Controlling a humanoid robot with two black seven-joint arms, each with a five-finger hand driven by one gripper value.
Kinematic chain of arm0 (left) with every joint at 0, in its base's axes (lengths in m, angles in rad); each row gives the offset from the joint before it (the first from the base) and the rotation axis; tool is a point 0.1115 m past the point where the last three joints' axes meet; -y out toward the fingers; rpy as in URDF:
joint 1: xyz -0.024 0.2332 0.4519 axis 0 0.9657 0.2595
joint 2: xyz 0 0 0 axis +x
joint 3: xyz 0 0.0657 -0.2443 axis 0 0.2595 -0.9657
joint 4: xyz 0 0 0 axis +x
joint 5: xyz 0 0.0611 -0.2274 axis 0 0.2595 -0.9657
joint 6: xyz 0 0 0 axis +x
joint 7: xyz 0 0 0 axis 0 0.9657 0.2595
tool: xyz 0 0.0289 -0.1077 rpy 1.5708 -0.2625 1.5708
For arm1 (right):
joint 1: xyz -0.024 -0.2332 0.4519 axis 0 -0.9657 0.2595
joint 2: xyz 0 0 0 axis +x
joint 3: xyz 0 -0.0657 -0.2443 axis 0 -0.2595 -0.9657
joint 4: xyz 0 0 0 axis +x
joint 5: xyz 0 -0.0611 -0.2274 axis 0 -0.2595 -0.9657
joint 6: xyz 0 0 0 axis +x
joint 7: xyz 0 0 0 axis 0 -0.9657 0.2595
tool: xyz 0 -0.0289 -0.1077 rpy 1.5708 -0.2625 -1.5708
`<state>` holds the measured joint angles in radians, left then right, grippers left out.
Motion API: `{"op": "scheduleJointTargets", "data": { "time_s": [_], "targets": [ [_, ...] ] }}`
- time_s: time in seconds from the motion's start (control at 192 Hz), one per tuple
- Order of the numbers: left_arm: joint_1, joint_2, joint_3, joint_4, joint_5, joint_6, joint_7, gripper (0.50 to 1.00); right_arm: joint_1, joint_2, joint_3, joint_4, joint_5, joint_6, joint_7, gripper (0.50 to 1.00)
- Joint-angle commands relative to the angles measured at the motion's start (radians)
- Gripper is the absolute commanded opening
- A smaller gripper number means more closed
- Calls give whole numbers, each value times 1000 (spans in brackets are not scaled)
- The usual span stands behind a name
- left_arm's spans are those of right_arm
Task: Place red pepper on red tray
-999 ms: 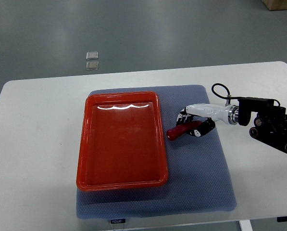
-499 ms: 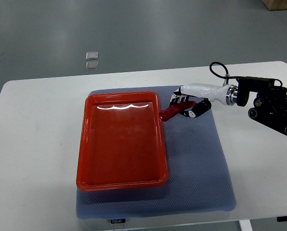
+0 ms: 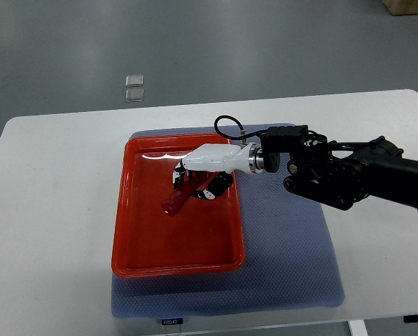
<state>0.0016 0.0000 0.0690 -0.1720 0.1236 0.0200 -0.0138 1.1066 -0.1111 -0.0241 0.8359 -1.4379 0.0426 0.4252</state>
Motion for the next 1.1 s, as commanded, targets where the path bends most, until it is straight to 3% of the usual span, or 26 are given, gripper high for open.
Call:
{"op": "scheduleJointTargets", "data": {
  "time_s": [0.0, 0.052, 0.109, 0.156, 0.427, 0.536, 0.811, 1.092],
  "targets": [
    [0, 0, 0, 0, -1, 0, 0, 1000, -11, 21, -23, -11, 1, -3, -6, 576],
    [0, 0, 0, 0, 1, 0, 0, 1000, -13, 22, -23, -11, 8, -3, -6, 656],
    [0, 0, 0, 0, 1, 0, 0, 1000, -13, 16, -22, -9, 16, -3, -6, 846],
    [0, 0, 0, 0, 1, 0, 0, 1000, -13, 14, -14, -9, 17, -3, -6, 901],
    [0, 0, 0, 0, 1, 0, 0, 1000, -1, -24, 6, -8, 123, 13, -6, 911],
    [0, 0, 0, 0, 1, 0, 0, 1000, 1, -67, 69, -8, 326, 86, -22, 911],
    [0, 0, 0, 0, 1, 0, 0, 1000, -21, -208, 297, -12, 720, 246, -212, 913],
    [0, 0, 0, 0, 1, 0, 0, 1000, -142, -254, 446, -70, 1284, 292, -327, 913]
  ]
}}
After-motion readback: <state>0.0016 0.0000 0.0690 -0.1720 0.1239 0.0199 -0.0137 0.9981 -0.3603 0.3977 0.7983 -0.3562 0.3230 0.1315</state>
